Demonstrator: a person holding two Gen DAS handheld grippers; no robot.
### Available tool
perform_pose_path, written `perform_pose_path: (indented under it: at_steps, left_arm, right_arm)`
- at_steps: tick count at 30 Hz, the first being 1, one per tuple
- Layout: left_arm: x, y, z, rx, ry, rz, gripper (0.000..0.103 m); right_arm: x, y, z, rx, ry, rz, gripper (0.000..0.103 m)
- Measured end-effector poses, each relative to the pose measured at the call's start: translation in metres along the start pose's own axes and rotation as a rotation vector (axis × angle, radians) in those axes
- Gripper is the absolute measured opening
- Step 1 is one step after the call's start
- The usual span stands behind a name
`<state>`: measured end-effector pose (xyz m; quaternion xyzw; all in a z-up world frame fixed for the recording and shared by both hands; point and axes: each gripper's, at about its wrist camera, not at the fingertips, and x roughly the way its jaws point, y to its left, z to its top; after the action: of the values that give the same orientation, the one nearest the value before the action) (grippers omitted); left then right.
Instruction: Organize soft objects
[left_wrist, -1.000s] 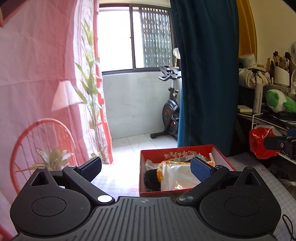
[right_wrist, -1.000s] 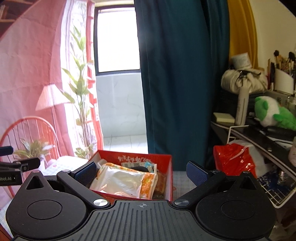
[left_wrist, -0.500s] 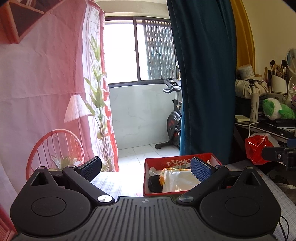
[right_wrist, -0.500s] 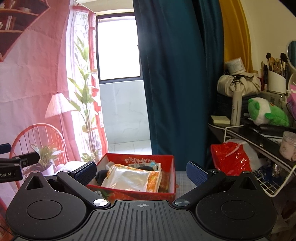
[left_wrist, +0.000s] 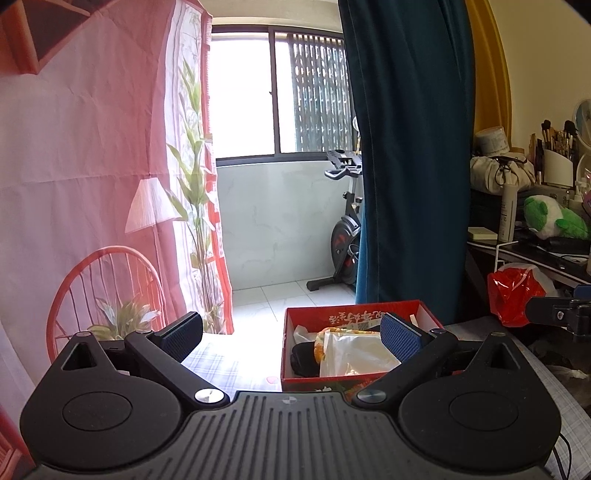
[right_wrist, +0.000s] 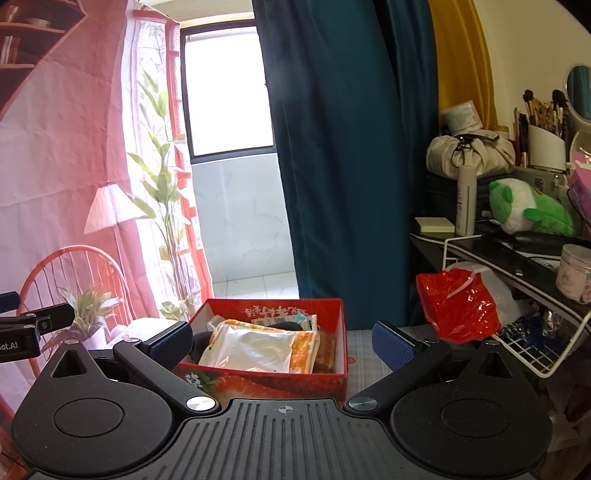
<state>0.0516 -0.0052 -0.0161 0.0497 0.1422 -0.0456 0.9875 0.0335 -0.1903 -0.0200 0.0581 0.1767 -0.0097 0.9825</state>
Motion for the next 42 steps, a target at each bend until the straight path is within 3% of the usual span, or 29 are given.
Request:
perform_pose_path:
  at_steps: [42]
  left_arm:
    - [-0.0006,0.0019,-0.0011,-0.012,0.003,-0.009,0.103]
  right_arm:
    - [-0.003,0.0003,-0.0003,-0.014,-0.002,-0.01,0.103]
